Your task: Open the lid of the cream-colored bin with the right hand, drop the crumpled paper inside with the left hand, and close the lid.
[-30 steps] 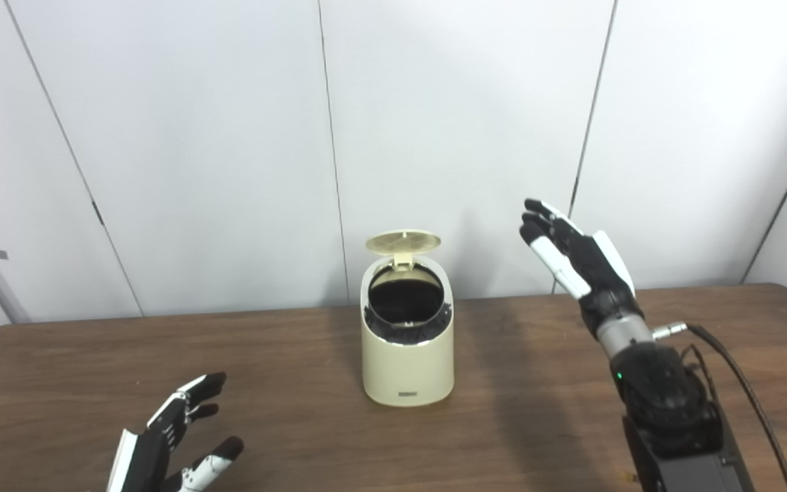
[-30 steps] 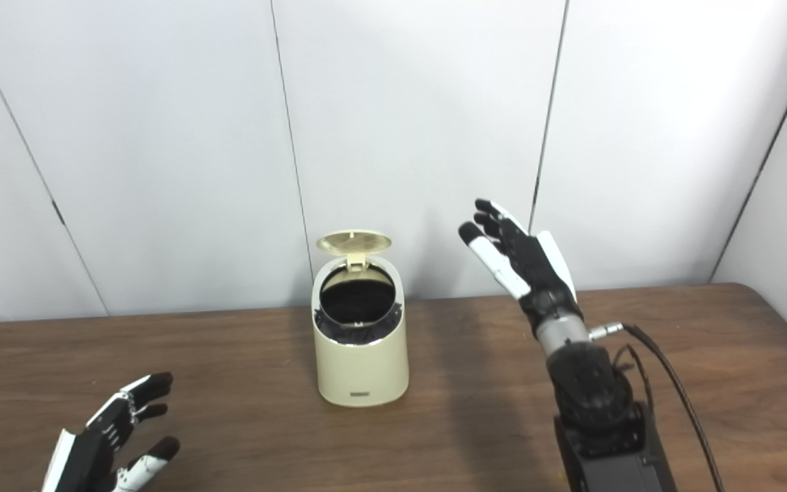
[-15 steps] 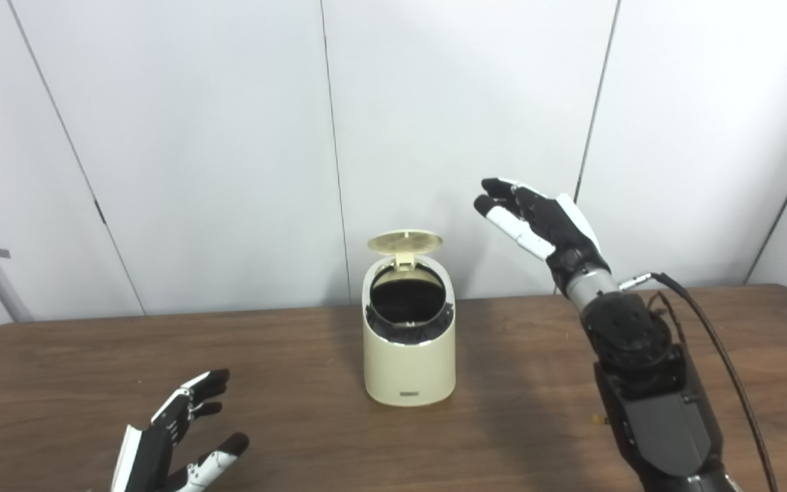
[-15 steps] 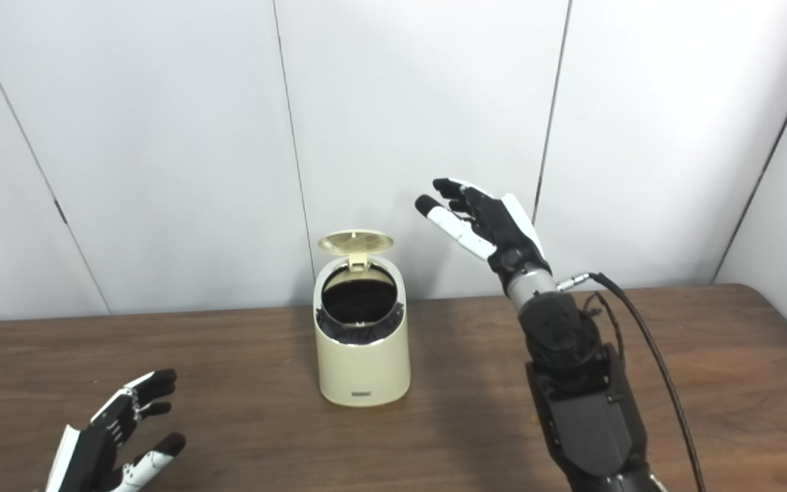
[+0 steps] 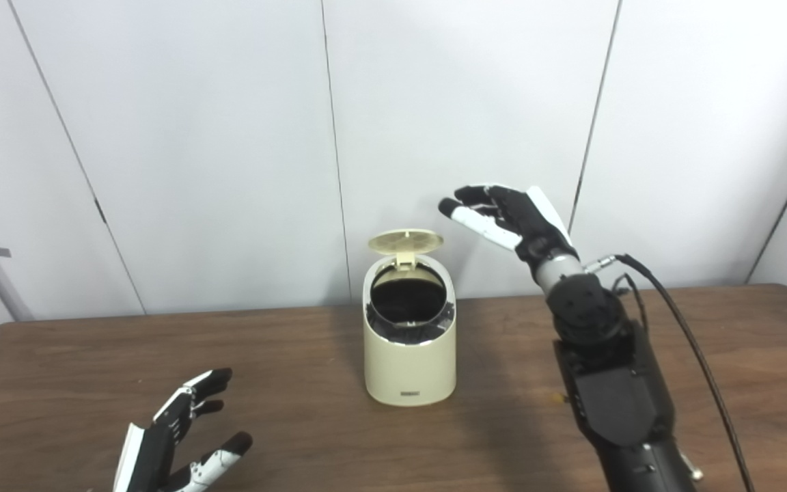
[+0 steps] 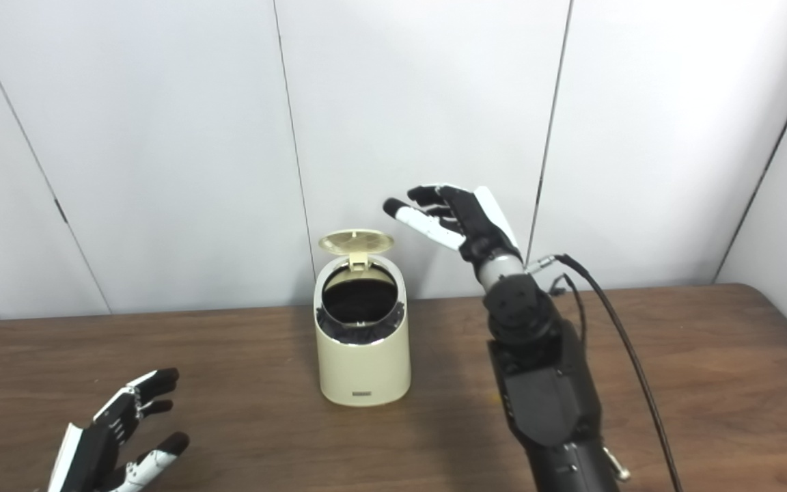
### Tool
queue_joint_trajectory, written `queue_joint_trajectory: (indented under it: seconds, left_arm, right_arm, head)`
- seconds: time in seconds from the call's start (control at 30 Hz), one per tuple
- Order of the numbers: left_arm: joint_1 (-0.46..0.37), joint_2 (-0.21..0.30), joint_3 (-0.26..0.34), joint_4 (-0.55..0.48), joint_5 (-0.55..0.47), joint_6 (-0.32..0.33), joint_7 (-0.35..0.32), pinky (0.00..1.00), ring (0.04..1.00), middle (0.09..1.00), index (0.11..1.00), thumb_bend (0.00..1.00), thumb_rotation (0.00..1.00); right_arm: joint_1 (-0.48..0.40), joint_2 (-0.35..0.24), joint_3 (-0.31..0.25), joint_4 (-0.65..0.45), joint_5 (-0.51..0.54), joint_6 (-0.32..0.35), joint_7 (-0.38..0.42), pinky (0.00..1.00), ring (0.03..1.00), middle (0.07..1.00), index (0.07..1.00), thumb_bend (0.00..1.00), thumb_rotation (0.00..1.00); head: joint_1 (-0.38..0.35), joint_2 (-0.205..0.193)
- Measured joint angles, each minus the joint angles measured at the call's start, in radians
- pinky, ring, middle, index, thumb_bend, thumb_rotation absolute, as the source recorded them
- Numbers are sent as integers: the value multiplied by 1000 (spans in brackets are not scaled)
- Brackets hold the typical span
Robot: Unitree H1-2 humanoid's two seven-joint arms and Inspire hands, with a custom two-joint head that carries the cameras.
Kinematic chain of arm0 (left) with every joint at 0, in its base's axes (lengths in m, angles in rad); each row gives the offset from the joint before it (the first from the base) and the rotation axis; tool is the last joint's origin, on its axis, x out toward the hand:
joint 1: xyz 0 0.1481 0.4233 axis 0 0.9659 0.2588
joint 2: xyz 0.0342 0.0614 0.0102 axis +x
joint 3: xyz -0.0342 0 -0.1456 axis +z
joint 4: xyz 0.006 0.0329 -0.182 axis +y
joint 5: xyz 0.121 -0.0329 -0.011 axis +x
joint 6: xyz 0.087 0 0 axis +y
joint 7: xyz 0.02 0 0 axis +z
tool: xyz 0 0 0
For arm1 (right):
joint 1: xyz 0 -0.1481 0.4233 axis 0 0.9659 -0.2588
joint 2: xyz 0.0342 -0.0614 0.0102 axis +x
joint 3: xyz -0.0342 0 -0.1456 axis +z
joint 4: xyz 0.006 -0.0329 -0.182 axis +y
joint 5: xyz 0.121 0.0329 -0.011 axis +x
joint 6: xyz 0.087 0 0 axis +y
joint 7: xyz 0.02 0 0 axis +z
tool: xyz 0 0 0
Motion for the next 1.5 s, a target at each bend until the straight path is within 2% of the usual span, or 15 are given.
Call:
queue_joint_trajectory:
  seconds: [0.1, 0.17, 0.2, 0.27, 0.43, 0.5, 0.57, 0.6, 0.67, 0.73, 0.87, 0.9, 1.0, 1.3, 1.5]
  left_arm:
    - [0, 0, -2, 0, 1, 0, 0, 751, 817, 819, 788, 869, 524]
    - [0, 0, -2, 0, 1, 0, 0, 749, 816, 818, 789, 875, 525]
    - [0, 0, -2, 0, 1, 0, 1, 744, 814, 818, 788, 889, 537]
    - [1, 0, -3, 0, 2, 0, 1, 742, 813, 818, 787, 898, 542]
    - [1, -1, -4, -3, 8, 1, 2, 733, 808, 816, 786, 912, 553]
    - [1, -2, -4, -4, 10, 1, 3, 735, 807, 813, 783, 910, 553]
    - [1, -3, -4, -5, 15, 1, 5, 734, 804, 811, 781, 911, 556]
    - [1, -3, -4, -5, 19, 1, 7, 730, 800, 806, 777, 914, 557]
    - [1, -4, -5, -6, 30, 1, 9, 731, 800, 805, 777, 912, 556]
    - [1, -4, -6, -6, 30, 1, 10, 739, 806, 807, 778, 914, 552]
    - [1, -5, -7, -5, 30, 1, 10, 739, 805, 805, 777, 909, 545]
    - [1, -5, -8, -5, 30, 1, 10, 734, 801, 803, 776, 905, 547]
    - [1, -5, -9, -5, 32, 1, 16, 729, 797, 799, 773, 906, 551]
    - [-1, -5, -14, -5, 36, 0, 23, 736, 798, 797, 771, 913, 553]
    - [-2, -5, -16, -5, 36, 0, 23, 737, 796, 795, 771, 902, 542]
  right_arm:
    - [-20, 8, -6, 36, -33, 0, 10, 596, 714, 750, 756, 761, 725]
    - [-33, 9, -10, 66, -47, 0, 11, 593, 717, 753, 767, 761, 727]
    - [-37, 10, -12, 75, -55, 0, 12, 632, 752, 782, 779, 754, 734]
    - [-46, 11, -15, 94, -68, 0, 15, 611, 737, 772, 779, 755, 742]
    - [-73, 26, -33, 135, -100, 1, 23, 630, 764, 797, 819, 772, 682]
    - [-76, 36, -38, 136, -109, 1, 23, 647, 780, 801, 804, 777, 681]
    - [-77, 34, -23, 140, -111, 1, 25, 660, 786, 799, 779, 770, 706]
    - [-77, 30, -6, 140, -111, 1, 25, 610, 739, 764, 756, 780, 753]
    - [-77, 5, 47, 137, -110, -5, 22, 598, 721, 752, 765, 790, 778]
    - [-77, -16, 87, 130, -103, -16, 15, 632, 744, 769, 791, 800, 786]
    - [-76, -36, 112, 127, -63, -18, 1, 624, 733, 758, 765, 786, 804]
    - [-75, -42, 119, 120, -49, -21, 1, 623, 722, 743, 726, 766, 825]
    - [-74, -51, 138, 90, -22, -40, 0, 659, 736, 737, 698, 749, 866]
    - [-74, -57, 196, 14, 21, -52, 7, 736, 766, 747, 724, 792, 930]
    - [-73, -74, 210, -13, 30, -46, 13, 738, 766, 733, 738, 828, 947]
  head:
    - [3, -2]
    - [5, -3]
    - [5, -3]
    - [6, -2]
    - [9, 2]
    - [12, 2]
    - [14, 3]
    - [12, 3]
    - [12, 3]
    - [14, 0]
    - [15, 0]
    - [15, -2]
    - [15, -3]
    - [15, -3]
    - [17, 0]
